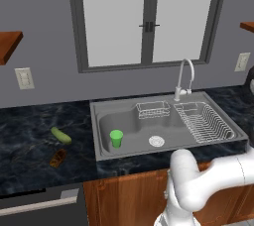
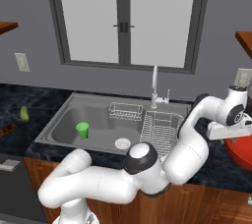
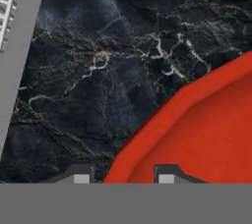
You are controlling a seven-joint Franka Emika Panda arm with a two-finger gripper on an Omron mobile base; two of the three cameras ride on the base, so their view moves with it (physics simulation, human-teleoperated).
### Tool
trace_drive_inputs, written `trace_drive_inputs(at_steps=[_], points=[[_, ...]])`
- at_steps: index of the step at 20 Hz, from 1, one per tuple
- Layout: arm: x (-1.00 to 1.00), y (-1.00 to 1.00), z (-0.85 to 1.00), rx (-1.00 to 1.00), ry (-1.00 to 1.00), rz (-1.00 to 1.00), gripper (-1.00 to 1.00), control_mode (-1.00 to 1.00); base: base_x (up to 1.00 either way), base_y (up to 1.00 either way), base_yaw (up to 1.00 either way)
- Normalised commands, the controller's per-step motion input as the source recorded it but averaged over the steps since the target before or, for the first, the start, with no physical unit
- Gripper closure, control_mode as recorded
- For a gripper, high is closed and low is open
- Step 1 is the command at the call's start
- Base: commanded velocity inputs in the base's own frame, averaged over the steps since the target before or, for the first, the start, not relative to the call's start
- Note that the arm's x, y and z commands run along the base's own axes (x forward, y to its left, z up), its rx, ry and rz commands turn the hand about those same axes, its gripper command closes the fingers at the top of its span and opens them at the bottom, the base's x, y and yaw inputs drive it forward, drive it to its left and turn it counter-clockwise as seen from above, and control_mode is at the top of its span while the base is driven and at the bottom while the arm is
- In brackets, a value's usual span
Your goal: Remove the cucumber and sweet potato from the sink. Then move the bowl and cup from the counter to the sink for washing.
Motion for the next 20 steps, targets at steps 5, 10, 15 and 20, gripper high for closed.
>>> trace_drive_inputs(at_steps=[5,10,15,20], points=[[-0.16,0.32,0.07,0.0,-0.22,0.05,1.0,-1.0,0.0,0.0,0.0],[-0.18,0.25,0.13,0.0,-0.27,0.06,1.0,-1.0,0.0,0.0,0.0],[-0.18,0.18,0.27,-0.02,-0.27,0.07,1.0,-1.0,0.0,0.0,0.0],[-0.19,0.23,0.28,-0.07,-0.15,0.1,1.0,-1.0,0.0,0.0,0.0]])
